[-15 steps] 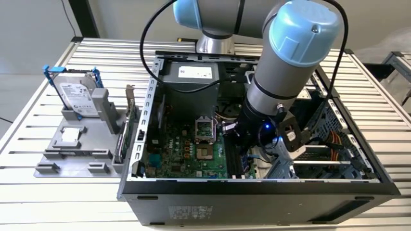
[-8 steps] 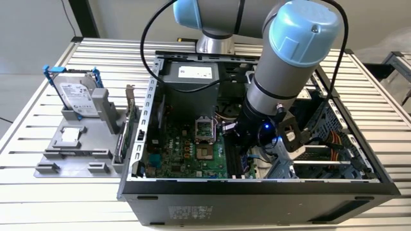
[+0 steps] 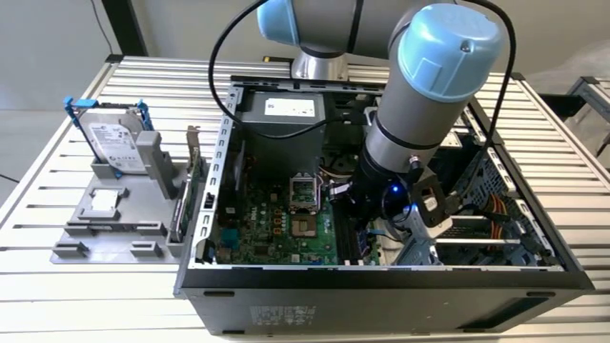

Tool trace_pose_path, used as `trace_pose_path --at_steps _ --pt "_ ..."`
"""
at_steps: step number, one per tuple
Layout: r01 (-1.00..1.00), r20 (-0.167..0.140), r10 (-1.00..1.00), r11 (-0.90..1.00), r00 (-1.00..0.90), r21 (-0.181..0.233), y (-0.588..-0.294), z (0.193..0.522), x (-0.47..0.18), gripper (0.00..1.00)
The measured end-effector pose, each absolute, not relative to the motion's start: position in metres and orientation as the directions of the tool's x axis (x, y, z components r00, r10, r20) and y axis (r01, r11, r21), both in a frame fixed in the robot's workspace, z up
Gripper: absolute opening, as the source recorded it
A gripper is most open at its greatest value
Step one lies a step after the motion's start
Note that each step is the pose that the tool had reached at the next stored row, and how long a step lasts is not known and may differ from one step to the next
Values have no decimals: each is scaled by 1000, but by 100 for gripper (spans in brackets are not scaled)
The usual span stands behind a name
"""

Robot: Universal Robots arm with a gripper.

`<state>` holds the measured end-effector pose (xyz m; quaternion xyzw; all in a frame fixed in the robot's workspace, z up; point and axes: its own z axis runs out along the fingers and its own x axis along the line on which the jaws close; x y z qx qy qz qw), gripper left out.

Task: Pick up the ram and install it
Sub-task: 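Insert the ram into the slot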

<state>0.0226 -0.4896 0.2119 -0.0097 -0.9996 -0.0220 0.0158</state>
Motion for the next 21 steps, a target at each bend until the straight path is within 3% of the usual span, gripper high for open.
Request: trace_pose_path --at_steps 21 --pt "20 32 19 999 -999 33 -490 215 22 0"
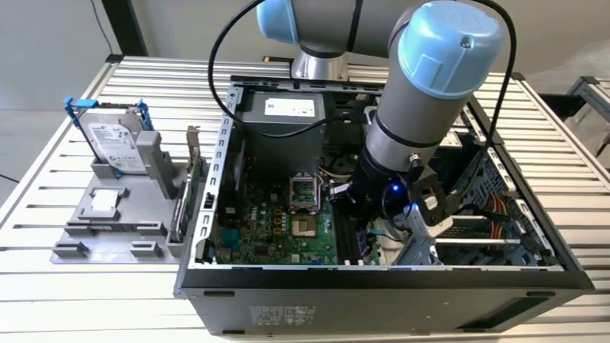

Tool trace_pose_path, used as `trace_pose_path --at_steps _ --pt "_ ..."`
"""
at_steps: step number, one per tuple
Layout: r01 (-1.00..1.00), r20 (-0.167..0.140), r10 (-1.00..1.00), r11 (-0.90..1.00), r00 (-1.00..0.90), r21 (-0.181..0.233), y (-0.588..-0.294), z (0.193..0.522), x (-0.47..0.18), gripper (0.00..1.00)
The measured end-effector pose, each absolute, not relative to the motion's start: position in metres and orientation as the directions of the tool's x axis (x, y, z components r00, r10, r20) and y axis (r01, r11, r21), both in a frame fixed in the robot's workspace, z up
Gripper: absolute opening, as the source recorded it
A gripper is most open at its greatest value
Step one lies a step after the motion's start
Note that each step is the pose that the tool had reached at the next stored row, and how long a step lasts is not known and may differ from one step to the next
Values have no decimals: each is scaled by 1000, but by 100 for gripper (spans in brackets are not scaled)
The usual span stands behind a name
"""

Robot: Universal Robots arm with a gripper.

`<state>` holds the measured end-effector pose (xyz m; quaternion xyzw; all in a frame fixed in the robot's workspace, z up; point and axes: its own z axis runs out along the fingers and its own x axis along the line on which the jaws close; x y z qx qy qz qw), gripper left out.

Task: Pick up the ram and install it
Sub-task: 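Insert the ram into the slot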

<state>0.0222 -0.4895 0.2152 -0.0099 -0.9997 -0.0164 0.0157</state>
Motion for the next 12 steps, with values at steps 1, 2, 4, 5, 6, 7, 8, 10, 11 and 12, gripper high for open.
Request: trace_pose_path --at_steps 1,2,4,5,6,7,8,10,11,12 --pt "21 32 20 999 -999 28 -490 217 22 0" --pt "21 32 20 1000 -999 23 -489 218 22 0" --pt "20 31 20 1000 -999 15 -489 219 22 0" --pt "20 31 20 1000 -999 13 -489 219 22 0" --pt "20 31 20 1000 -999 13 -489 219 22 0" --pt "20 31 20 1000 -999 13 -488 219 21 0" --pt "20 30 20 1000 -999 13 -488 219 21 0" --pt "20 30 20 1000 -999 13 -488 219 20 0" --pt "20 30 20 1000 -999 13 -488 218 20 0" --pt "20 30 20 1000 -999 13 -488 218 20 0"
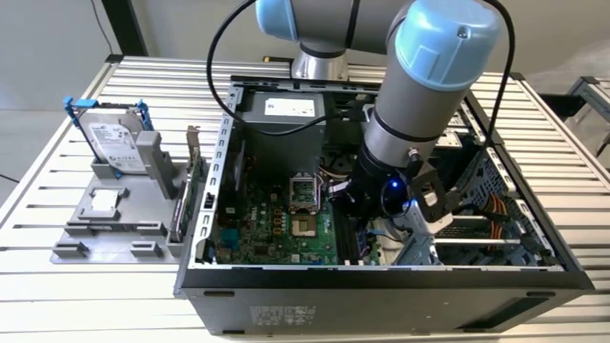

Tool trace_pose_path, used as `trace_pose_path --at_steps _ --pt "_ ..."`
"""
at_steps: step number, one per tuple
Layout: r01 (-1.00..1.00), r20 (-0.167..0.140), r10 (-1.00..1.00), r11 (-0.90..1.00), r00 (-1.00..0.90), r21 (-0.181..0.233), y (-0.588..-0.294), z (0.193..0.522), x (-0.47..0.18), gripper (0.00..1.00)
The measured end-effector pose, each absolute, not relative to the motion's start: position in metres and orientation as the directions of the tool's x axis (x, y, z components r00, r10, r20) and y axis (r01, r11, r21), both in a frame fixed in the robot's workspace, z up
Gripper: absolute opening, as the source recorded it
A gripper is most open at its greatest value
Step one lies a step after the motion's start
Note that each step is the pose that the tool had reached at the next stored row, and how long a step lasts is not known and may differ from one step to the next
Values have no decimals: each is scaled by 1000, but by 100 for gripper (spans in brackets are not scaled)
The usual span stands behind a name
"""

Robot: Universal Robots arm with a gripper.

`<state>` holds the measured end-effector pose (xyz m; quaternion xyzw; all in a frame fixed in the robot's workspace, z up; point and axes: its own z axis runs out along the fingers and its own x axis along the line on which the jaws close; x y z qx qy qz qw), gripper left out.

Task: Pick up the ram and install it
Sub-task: 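Insert the ram into the slot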

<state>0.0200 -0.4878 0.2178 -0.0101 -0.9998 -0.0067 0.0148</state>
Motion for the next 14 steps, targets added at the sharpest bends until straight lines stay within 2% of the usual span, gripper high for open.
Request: trace_pose_path --at_steps 14 --pt "20 30 20 1000 -999 15 -483 212 20 0"
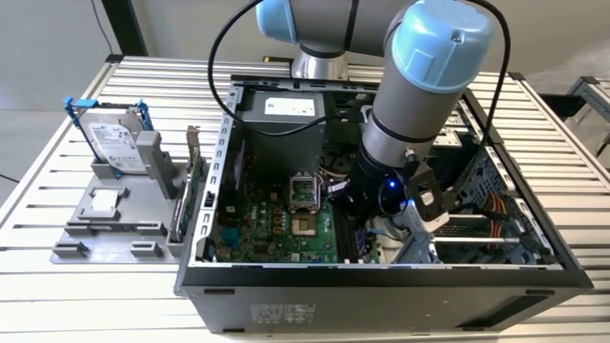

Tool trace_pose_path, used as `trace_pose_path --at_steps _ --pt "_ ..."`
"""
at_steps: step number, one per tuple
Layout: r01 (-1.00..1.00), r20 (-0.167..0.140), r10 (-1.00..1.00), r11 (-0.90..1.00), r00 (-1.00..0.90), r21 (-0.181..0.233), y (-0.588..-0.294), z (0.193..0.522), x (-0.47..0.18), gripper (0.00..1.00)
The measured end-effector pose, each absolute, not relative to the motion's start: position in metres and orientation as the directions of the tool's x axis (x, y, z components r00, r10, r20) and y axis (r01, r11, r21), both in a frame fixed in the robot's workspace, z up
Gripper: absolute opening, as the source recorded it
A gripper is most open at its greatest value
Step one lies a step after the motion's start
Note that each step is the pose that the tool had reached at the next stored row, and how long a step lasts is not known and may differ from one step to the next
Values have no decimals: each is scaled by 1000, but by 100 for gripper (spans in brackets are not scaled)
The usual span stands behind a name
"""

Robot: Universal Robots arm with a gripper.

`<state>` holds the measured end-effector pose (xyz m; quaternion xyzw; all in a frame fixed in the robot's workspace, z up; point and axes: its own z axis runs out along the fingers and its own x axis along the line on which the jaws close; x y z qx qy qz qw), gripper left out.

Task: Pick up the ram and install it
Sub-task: 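Insert the ram into the slot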

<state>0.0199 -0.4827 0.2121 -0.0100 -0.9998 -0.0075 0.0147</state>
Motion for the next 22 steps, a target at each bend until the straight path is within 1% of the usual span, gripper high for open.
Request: trace_pose_path --at_steps 22 --pt "20 29 20 1000 -999 15 -483 212 20 0"
